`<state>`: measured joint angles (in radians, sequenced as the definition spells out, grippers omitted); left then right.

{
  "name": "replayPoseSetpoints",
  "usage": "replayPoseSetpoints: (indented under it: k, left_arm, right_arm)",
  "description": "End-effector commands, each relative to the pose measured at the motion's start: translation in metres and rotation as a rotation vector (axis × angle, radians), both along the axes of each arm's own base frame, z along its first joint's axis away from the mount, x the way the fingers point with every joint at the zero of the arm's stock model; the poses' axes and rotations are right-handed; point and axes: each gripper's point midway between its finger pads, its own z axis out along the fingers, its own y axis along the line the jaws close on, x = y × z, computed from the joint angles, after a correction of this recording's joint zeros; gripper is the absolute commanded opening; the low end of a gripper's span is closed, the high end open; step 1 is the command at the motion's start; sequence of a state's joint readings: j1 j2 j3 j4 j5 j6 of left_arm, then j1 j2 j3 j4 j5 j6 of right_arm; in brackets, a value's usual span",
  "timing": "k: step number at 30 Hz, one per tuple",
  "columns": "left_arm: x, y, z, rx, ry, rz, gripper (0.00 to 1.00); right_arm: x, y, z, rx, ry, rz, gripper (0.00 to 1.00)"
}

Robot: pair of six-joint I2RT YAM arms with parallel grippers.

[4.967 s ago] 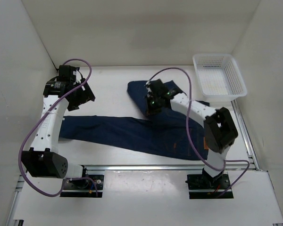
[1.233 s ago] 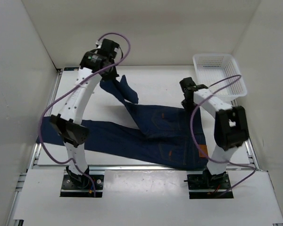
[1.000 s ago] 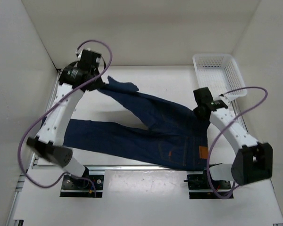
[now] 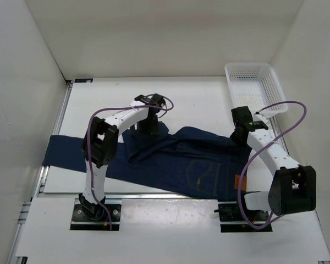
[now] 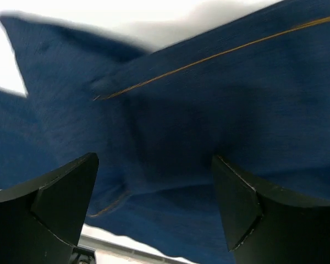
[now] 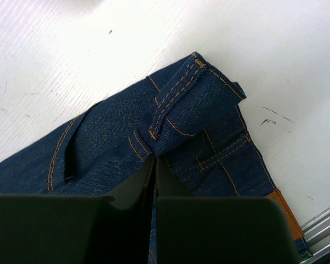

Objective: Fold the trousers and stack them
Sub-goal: Flatten the trousers out

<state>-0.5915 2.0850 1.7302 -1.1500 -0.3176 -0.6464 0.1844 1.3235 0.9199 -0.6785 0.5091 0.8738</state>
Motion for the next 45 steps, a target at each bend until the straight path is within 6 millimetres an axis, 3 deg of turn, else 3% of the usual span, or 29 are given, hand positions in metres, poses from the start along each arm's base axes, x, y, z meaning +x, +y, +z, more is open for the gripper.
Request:
replayPoseSetpoints:
  k: [1, 4, 7, 15, 18, 20, 21, 22, 23, 24, 27, 31, 32, 34, 35, 38, 39, 41, 42, 43, 44, 45]
  left_arm:
    - [-0.001, 0.016, 0.041, -0.105, -0.113, 0.089, 0.93]
    - [-0.002, 0.024, 0.027, -0.152, -0.102, 0.125, 0.89]
    - [0.003, 0.022, 0.018, -0.179, -0.073, 0.140, 0.76]
    - [0.006, 0.000, -0.005, -0.290, 0.018, 0.102, 0.78]
    - [0.009, 0.005, -0.005, -0.305, 0.026, 0.110, 0.71]
    - [0.011, 0.002, 0.003, -0.324, 0.009, 0.105, 0.57]
    - [0.014, 0.005, 0.011, -0.333, -0.009, 0.111, 0.37]
    - [0.017, 0.004, 0.017, -0.343, -0.026, 0.108, 0.25]
    - [0.022, 0.009, 0.026, -0.337, -0.047, 0.119, 0.14]
    - [0.026, 0.015, 0.039, -0.335, -0.074, 0.132, 0.10]
    - [0.040, 0.042, 0.093, -0.286, -0.199, 0.168, 0.10]
    - [0.076, 0.101, 0.172, -0.283, -0.376, 0.247, 0.10]
    - [0.092, 0.136, 0.202, -0.276, -0.464, 0.304, 0.10]
    - [0.101, 0.170, 0.220, -0.273, -0.512, 0.367, 0.10]
    - [0.106, 0.204, 0.225, -0.252, -0.539, 0.426, 0.10]
    - [0.109, 0.242, 0.210, -0.245, -0.517, 0.498, 0.10]
    - [0.106, 0.260, 0.192, -0.237, -0.479, 0.544, 0.14]
    - [0.100, 0.278, 0.164, -0.218, -0.405, 0.593, 0.25]
    - [0.091, 0.288, 0.148, -0.211, -0.361, 0.634, 0.33]
    - [0.090, 0.285, 0.136, -0.218, -0.327, 0.635, 0.46]
    - [0.086, 0.289, 0.130, -0.215, -0.308, 0.646, 0.69]
    - [0.086, 0.291, 0.132, -0.207, -0.327, 0.647, 0.85]
  right_arm:
    - [-0.001, -0.001, 0.007, -0.001, -0.020, 0.021, 0.00]
    - [-0.001, 0.001, 0.006, 0.007, -0.019, 0.025, 0.00]
    - [0.001, 0.003, 0.007, 0.016, -0.027, 0.029, 0.00]
    - [-0.001, 0.002, 0.011, 0.018, -0.037, 0.029, 0.00]
    - [-0.001, 0.002, 0.011, 0.018, -0.037, 0.029, 0.00]
    - [-0.001, 0.002, 0.011, 0.018, -0.037, 0.029, 0.00]
    - [-0.001, 0.002, 0.011, 0.018, -0.037, 0.029, 0.00]
    - [-0.001, 0.002, 0.014, 0.015, -0.043, 0.037, 0.00]
    - [-0.001, 0.002, 0.014, 0.015, -0.043, 0.037, 0.00]
    - [-0.003, 0.002, 0.013, 0.014, -0.034, 0.037, 0.00]
    - [-0.003, -0.001, 0.016, 0.010, -0.041, 0.036, 0.00]
    - [-0.004, -0.010, 0.019, 0.006, -0.050, 0.014, 0.00]
    - [-0.004, -0.010, 0.022, 0.008, -0.062, 0.014, 0.00]
    - [-0.006, -0.017, 0.023, 0.013, -0.057, 0.000, 0.00]
    - [-0.006, -0.017, 0.023, 0.013, -0.057, 0.000, 0.00]
    - [0.001, -0.019, 0.033, 0.031, -0.096, -0.005, 0.00]
    - [0.001, -0.019, 0.031, 0.030, -0.087, -0.005, 0.00]
    - [0.010, -0.018, 0.036, 0.031, -0.102, -0.005, 0.00]
    - [0.015, -0.022, 0.036, 0.023, -0.105, -0.019, 0.00]
    - [0.017, -0.022, 0.040, 0.019, -0.111, -0.012, 0.00]
    - [0.019, -0.026, 0.039, 0.014, -0.105, -0.016, 0.00]
    - [0.019, -0.026, 0.039, 0.014, -0.105, -0.016, 0.00]
